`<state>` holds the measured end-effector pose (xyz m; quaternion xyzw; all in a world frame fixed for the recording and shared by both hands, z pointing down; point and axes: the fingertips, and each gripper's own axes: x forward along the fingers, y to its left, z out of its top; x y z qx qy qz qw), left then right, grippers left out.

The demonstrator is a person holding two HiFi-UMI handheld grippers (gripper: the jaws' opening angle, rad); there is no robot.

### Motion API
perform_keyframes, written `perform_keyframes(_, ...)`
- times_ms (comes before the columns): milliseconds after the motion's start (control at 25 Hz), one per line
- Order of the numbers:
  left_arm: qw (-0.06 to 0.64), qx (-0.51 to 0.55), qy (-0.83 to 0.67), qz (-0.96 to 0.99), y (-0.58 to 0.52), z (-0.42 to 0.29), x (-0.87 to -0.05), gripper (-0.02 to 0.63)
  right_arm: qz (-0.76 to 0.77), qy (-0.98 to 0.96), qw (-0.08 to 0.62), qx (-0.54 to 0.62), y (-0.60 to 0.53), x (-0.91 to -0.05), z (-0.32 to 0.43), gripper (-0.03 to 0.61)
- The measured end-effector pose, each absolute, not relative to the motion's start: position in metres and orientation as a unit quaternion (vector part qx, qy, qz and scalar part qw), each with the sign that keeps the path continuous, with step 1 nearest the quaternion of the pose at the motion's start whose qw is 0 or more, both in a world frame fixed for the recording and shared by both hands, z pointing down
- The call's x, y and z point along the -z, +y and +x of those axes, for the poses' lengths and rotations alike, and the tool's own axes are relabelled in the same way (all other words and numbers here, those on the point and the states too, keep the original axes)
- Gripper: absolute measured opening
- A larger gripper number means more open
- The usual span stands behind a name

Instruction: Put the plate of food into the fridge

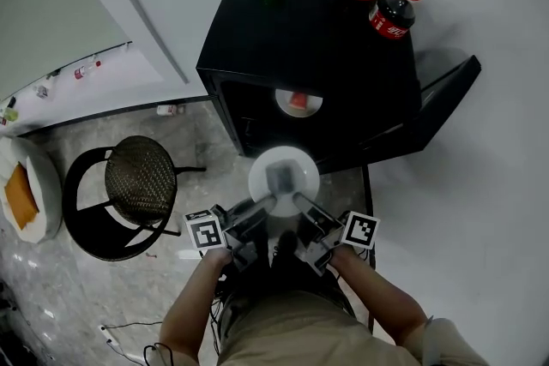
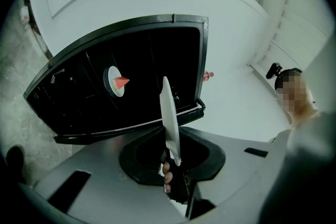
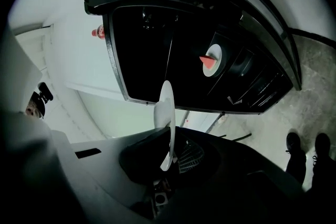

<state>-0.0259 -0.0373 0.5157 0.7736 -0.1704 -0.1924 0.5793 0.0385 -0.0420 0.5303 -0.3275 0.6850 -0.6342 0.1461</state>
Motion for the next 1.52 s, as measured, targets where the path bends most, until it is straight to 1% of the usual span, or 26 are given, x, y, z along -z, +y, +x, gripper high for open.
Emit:
perform_keyframes(120,0.603,0.201,-0.172,0.753,-0.041,-0.027,-0.522,0.048,-0.330,0.684,0.137,0.636,-0.044,-0.537,0.037,0.032)
perform_keyframes(280,0.617,0.206,-0.181,0.737,-0.045,-0.029,-0.533,0.046,-0.334,0.691,0.125,0.628,-0.050,-0.544,0.036,0.032)
perform_keyframes(440,0.647,0.232,-0.178,0.705,-0.048,-0.027,-0.544,0.044,-0.341,0.696,0.114,0.622,-0.055,-0.549,0.036,0.032)
perform_keyframes(600,0.653,0.238,-0.173,0.698,-0.049,-0.023,-0.555,0.043,-0.346,0.707,0.096,0.609,-0.056,-0.551,0.035,0.034)
perform_keyframes(640,0.654,0.236,-0.172,0.698,-0.049,-0.022,-0.557,0.043,-0.348,0.712,0.087,0.603,-0.057,-0.552,0.035,0.037)
perform_keyframes(760,0.655,0.230,-0.174,0.698,-0.051,-0.019,-0.567,0.043,-0.367,0.720,0.040,0.588,-0.054,-0.561,0.040,0.095)
perform_keyframes(920,0.660,0.238,-0.172,0.691,-0.053,-0.018,-0.574,0.041,-0.388,0.737,-0.017,0.553,-0.050,-0.570,0.046,0.111)
perform_keyframes(1080,0.658,0.241,-0.193,0.686,-0.057,-0.022,-0.586,0.041,-0.408,0.744,-0.045,0.527,-0.050,-0.575,0.057,0.132)
perform_keyframes(1280,0.661,0.243,-0.213,0.678,-0.065,-0.031,-0.607,0.041,-0.430,0.751,-0.091,0.493,-0.046,-0.582,0.071,0.132)
perform_keyframes(1400,0.659,0.247,-0.219,0.676,-0.072,-0.031,-0.620,0.040,-0.433,0.753,-0.106,0.484,-0.041,-0.587,0.074,0.124)
perform_keyframes(1440,0.660,0.246,-0.221,0.674,-0.074,-0.031,-0.625,0.040,-0.433,0.753,-0.107,0.483,-0.040,-0.588,0.074,0.063)
perform_keyframes(1480,0.662,0.245,-0.223,0.672,-0.077,-0.030,-0.631,0.040,-0.433,0.754,-0.110,0.481,-0.038,-0.589,0.073,0.038)
perform_keyframes(1520,0.664,0.244,-0.225,0.670,-0.079,-0.029,-0.638,0.040,-0.431,0.756,-0.117,0.478,-0.035,-0.590,0.073,0.032)
